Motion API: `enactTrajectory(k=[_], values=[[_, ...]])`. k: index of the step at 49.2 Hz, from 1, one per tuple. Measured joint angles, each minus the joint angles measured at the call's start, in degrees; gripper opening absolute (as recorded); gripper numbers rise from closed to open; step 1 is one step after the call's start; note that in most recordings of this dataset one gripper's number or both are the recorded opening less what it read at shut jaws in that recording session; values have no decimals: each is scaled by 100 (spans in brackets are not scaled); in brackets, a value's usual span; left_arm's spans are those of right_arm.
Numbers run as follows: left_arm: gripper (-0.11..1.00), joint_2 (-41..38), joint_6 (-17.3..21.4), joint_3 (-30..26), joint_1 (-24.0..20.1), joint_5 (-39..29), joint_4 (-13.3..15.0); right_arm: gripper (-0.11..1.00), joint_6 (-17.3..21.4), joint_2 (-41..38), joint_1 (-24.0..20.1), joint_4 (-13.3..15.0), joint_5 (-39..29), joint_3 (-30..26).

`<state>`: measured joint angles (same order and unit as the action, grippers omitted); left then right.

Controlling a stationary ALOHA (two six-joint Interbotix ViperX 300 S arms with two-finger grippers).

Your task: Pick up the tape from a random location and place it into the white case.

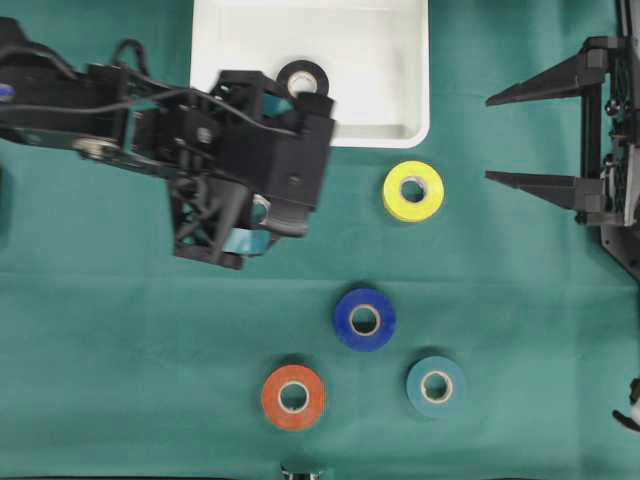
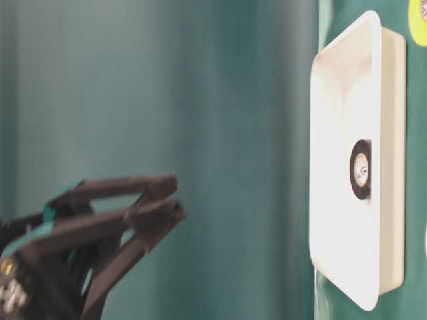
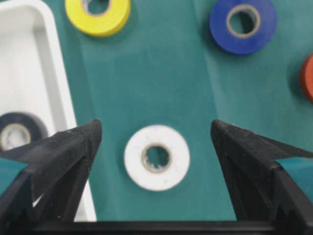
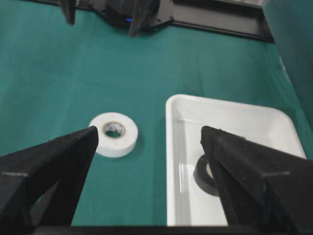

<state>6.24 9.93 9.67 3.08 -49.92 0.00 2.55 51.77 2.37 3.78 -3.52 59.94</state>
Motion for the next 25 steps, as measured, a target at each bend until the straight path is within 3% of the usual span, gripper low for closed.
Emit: enactTrajectory(k=[8,25], values=[[98,545,-26,545,-132,316,0,92,0,44,0,0,-114,0],[98,2303,-114,2259,-185,1635,0,92,0,97,0,0,-360,-9]])
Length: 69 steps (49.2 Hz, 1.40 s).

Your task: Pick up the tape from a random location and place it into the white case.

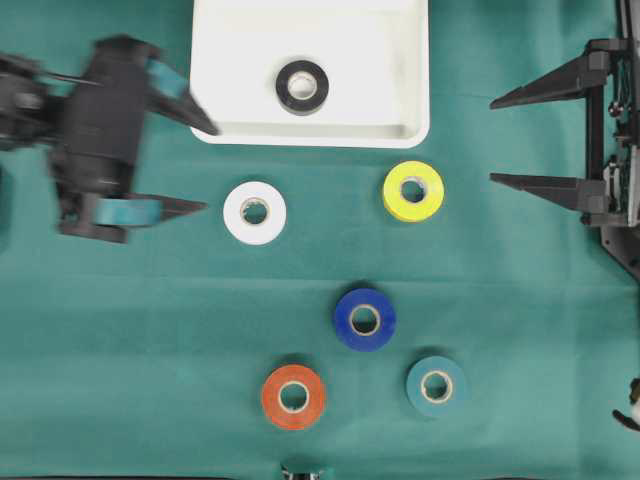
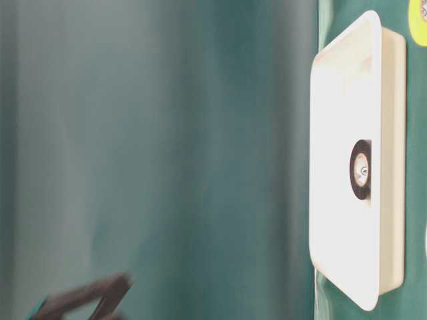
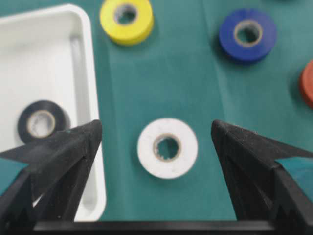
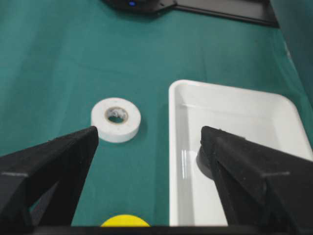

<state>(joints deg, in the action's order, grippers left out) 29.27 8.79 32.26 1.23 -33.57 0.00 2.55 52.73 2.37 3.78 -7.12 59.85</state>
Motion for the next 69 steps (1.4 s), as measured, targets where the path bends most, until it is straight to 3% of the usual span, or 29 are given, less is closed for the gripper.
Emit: enactTrajectory(k=[16,36,57,69], values=[[98,1230,-369,967,-360,211,0,92,0,53,0,0,-141,0],[98,2030,-396,1969,-378,404,18,89,0,422,9,0,-290,176],[94,3059,-404,3586,-378,1802,35,89,0,580,9,-18,-44,756],[93,3076,-501,3771,-378,1978,53,89,18,554,0,-114,229,1011]])
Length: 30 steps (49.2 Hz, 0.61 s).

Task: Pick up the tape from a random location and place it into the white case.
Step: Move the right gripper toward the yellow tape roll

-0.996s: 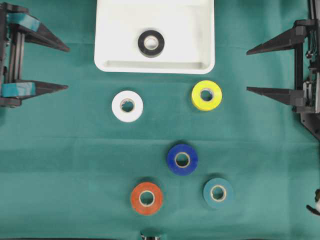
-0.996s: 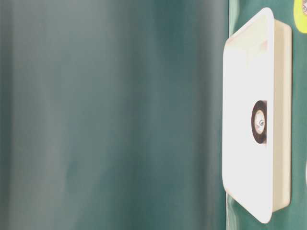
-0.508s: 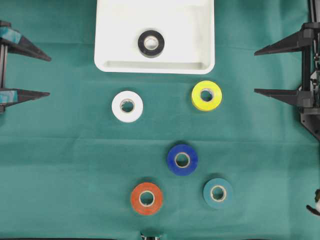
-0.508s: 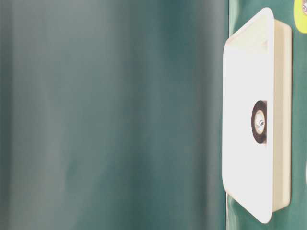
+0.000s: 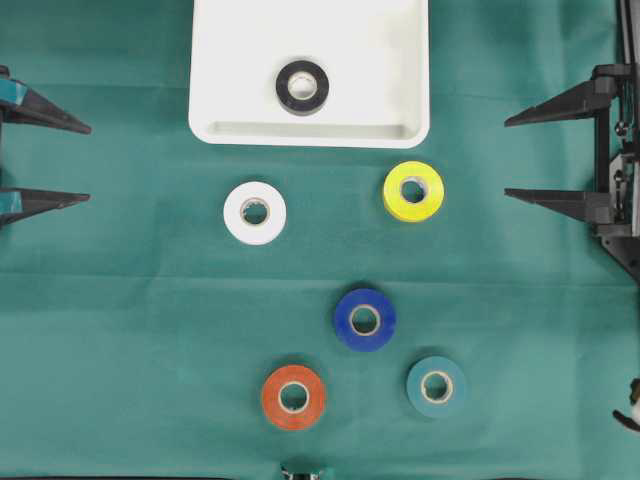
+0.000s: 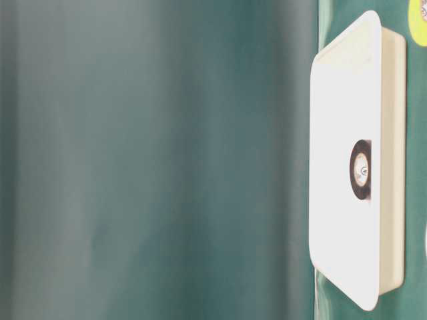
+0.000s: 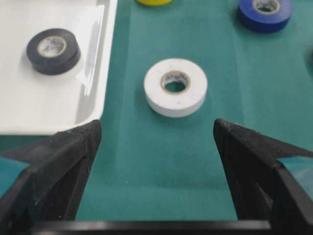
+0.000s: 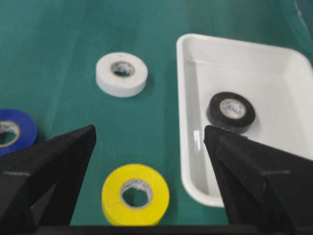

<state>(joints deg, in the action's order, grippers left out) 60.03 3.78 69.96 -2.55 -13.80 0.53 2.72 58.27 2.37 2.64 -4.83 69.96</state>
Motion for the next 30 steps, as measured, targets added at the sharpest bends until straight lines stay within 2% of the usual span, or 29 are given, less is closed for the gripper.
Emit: enactTrajectory(k=[30], values=[[93,-9,-9,18,0,0,0,89,9,-105,0,-44,70,53]])
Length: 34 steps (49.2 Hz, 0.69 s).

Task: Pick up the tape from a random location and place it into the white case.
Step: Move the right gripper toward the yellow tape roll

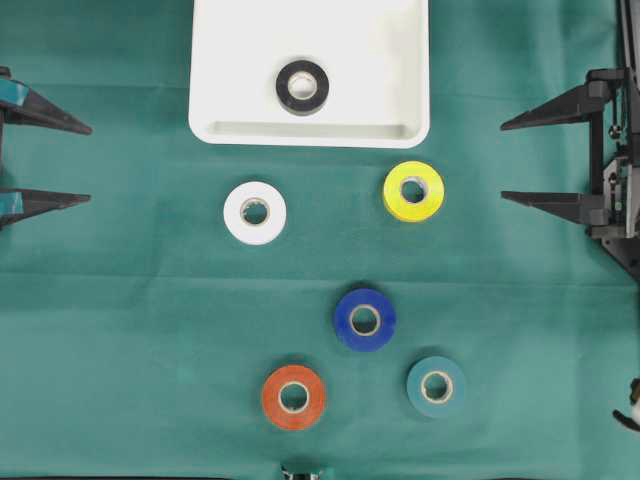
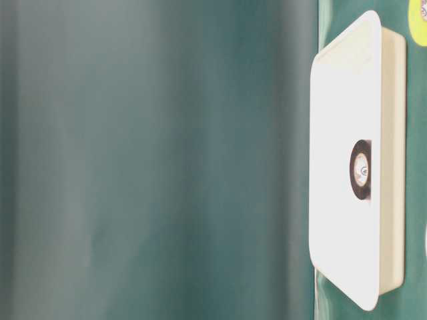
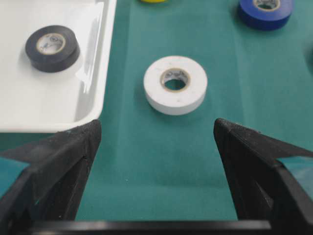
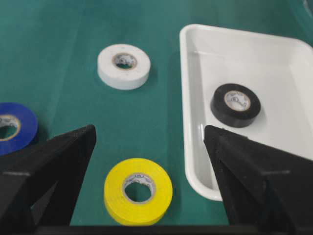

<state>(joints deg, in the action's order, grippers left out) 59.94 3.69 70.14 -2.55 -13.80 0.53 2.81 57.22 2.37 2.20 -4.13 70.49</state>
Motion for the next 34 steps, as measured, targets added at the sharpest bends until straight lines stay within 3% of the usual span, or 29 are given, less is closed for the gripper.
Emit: enactTrajectory(k=[15,34], values=[[93,9,0,0,0,-35,0,89,0,0,-18,-105,-35,-9],[93,18,0,0,0,-105,0,89,0,0,-492,-141,-299,-35]])
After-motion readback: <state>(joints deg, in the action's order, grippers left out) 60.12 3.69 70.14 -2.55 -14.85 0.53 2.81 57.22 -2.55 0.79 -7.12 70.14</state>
